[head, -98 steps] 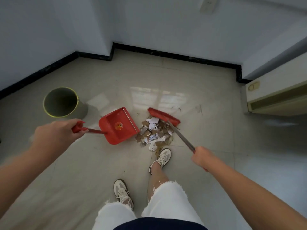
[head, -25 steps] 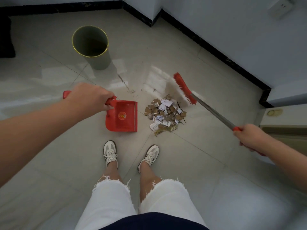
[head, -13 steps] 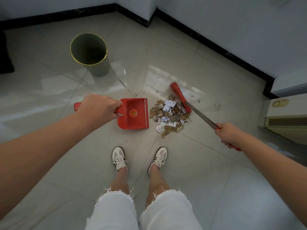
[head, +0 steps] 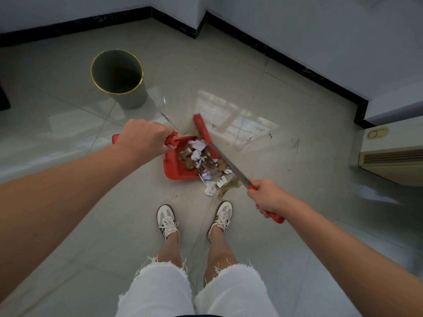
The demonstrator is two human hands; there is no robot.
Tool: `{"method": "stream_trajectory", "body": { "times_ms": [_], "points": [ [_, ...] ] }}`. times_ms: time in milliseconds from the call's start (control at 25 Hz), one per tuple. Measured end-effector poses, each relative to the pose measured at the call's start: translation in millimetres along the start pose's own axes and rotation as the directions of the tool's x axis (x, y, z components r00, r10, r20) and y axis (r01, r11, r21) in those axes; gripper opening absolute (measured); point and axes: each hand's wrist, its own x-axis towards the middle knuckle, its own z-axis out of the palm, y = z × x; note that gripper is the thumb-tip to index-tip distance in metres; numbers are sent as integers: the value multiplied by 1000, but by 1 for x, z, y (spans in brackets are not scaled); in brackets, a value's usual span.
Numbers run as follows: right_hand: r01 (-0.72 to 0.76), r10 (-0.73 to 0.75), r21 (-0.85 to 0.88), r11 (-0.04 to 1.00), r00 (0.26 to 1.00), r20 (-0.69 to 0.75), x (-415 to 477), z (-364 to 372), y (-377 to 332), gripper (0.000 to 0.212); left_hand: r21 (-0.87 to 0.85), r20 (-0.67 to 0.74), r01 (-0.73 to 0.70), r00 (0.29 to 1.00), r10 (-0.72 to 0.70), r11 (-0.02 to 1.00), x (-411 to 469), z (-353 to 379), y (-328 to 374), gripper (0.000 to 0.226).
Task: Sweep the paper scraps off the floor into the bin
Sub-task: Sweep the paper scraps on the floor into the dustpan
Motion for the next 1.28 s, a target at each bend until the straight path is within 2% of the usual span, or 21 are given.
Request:
{"method": "stream_trajectory", "body": {
  "times_ms": [160,280,440,520,640,760,840,960,1120,1280],
  "points": [
    [11,-12,20,1000,998,66,-25,17,-11,46,32,1,-17,1000,17,999,-7,3,0,30],
    [32,-31,81,996,999,-10,-51,4,-6,46,18,-2,-3,1000,3,1000,-16,5,-6,30],
    [68,-63,35,997,989,-134,-81,-6,12,44,-38,-41,20,999,-22,999,-37,5,-20,27],
    [53,-43,52,997,982,-185,-81,-8,19,40,-77,-97,57,993,-65,995,-53,2,-34,23],
    [-32,53,88,996,969,-242,-62,-4,28,19,-83,-176,40,983,-54,996,-76,-3,-56,19],
    [-127,142,90,988,970,-195,-39,20,25,21,-61,-153,-13,988,3,998,-85,-4,-72,18],
    [-145,155,80,986,980,-125,-28,41,14,23,-63,-142,1,990,-10,998,-84,0,-78,22],
    [-124,129,61,990,989,-74,-27,80,-14,15,-66,-168,11,986,-22,998,-86,11,-77,23],
    [-111,121,210,971,992,-34,-36,126,-45,18,-43,-163,5,987,-12,999,-92,25,-70,22],
    [-43,39,162,986,999,30,-45,146,-72,19,-34,-136,20,990,-24,999,-89,33,-73,25]
  ]
}}
